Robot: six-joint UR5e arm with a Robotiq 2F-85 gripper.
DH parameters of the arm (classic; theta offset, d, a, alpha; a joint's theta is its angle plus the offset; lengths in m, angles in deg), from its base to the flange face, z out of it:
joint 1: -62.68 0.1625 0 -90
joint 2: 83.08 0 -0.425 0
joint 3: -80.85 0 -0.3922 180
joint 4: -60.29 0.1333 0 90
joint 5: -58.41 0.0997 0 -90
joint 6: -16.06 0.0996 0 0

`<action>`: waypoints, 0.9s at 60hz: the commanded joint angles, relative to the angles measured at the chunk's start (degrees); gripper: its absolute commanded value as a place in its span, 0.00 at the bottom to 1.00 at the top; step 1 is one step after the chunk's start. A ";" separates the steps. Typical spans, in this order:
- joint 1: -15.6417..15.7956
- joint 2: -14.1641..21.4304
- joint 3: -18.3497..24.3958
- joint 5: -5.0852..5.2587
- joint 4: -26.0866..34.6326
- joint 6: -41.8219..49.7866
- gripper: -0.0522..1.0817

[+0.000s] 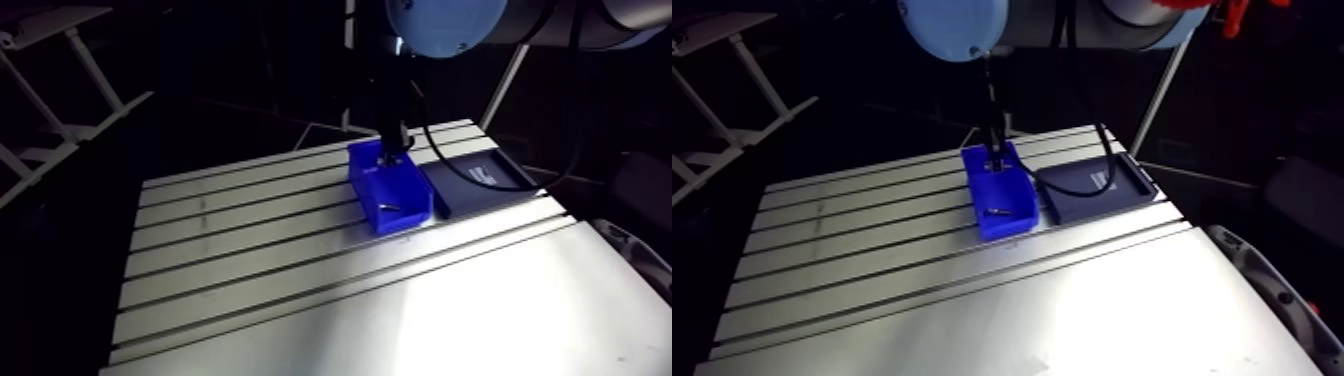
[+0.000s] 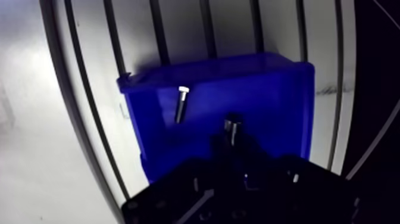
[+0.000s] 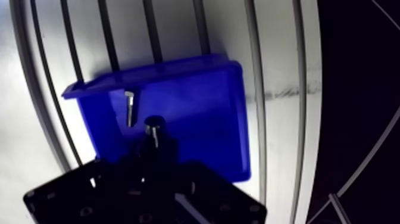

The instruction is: Pick up the M10 bolt from the tray and put it into the blue bin.

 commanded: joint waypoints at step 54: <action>0.15 -5.94 -0.29 0.05 -3.26 0.32 0.97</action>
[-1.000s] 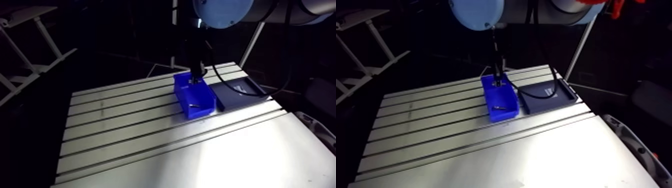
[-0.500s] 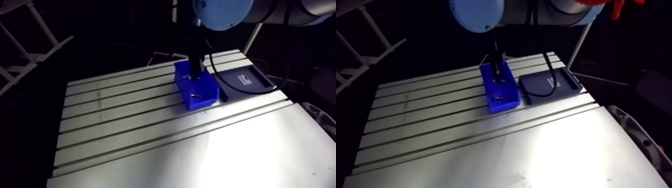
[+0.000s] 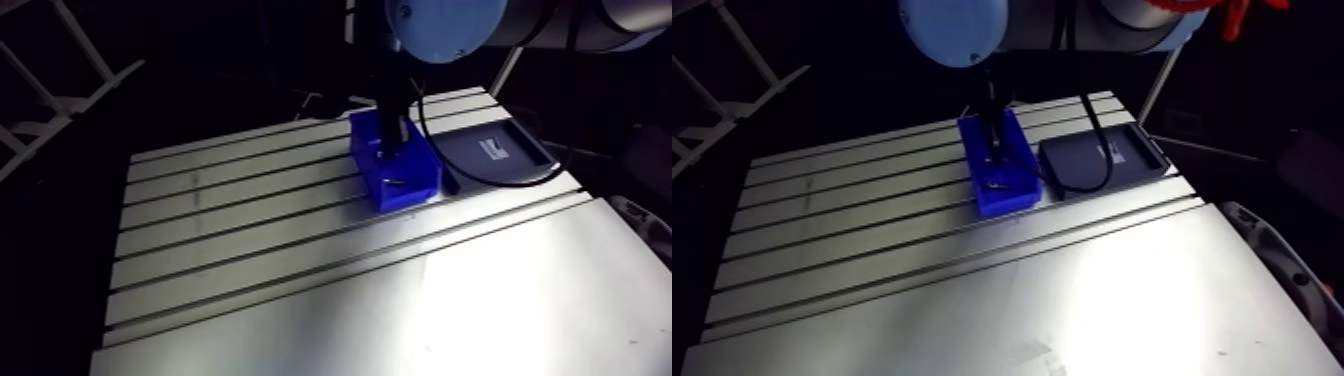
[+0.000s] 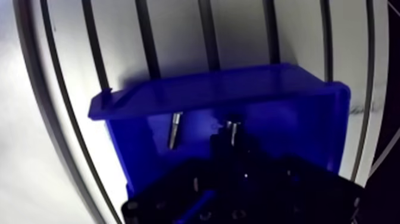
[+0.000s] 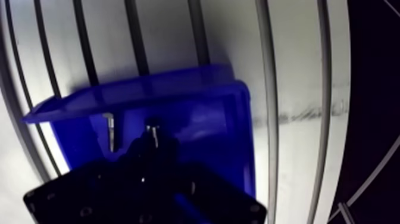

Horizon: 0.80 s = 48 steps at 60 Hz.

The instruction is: Pick up the M10 bolt from the tray and put it into the blue bin.

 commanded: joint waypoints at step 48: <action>0.47 -0.37 -0.88 -0.27 -0.10 0.88 0.60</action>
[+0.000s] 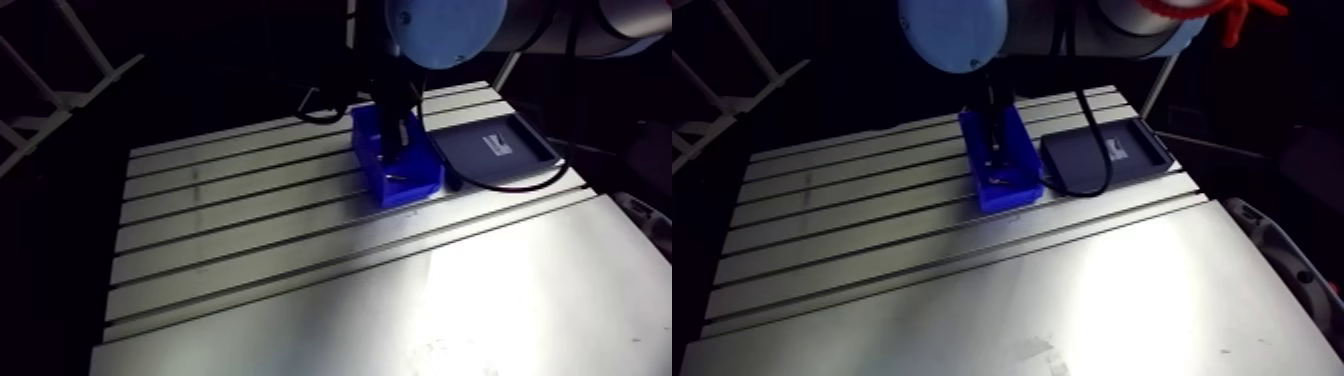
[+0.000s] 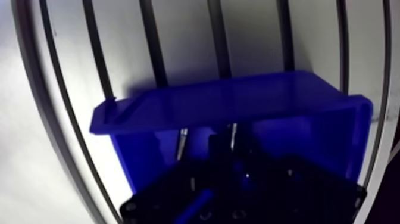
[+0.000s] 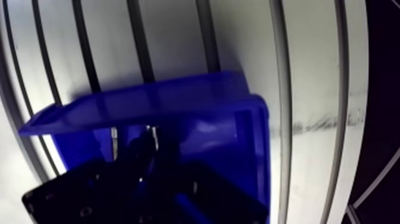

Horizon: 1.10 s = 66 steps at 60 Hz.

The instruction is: Pick up the M10 bolt from the tray and put it into the blue bin.

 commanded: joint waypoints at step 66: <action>0.03 9.32 -2.38 -0.29 -4.05 0.48 0.10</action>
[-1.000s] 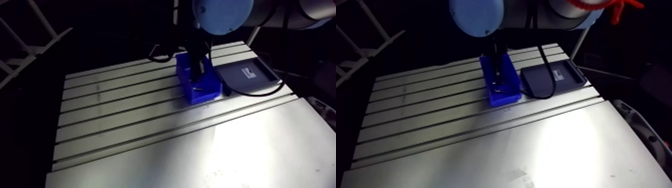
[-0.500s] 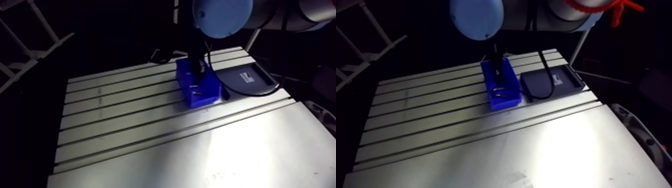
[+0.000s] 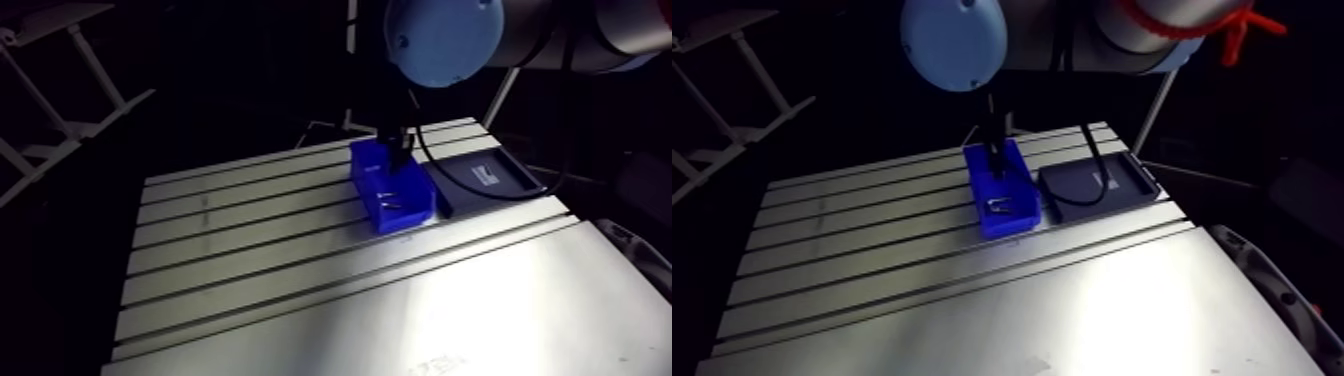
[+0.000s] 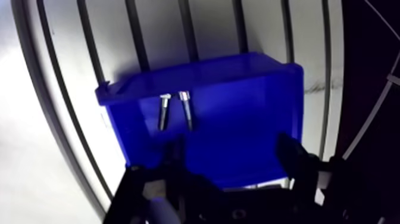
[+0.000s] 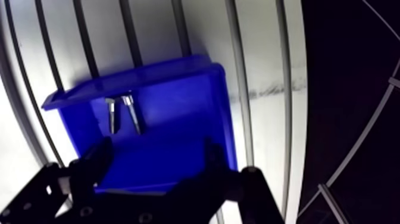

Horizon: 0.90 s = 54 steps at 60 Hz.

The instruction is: Pick up the M10 bolt from the tray and put it into the blue bin.

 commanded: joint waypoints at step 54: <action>0.04 9.92 7.01 -2.43 20.53 40.31 0.06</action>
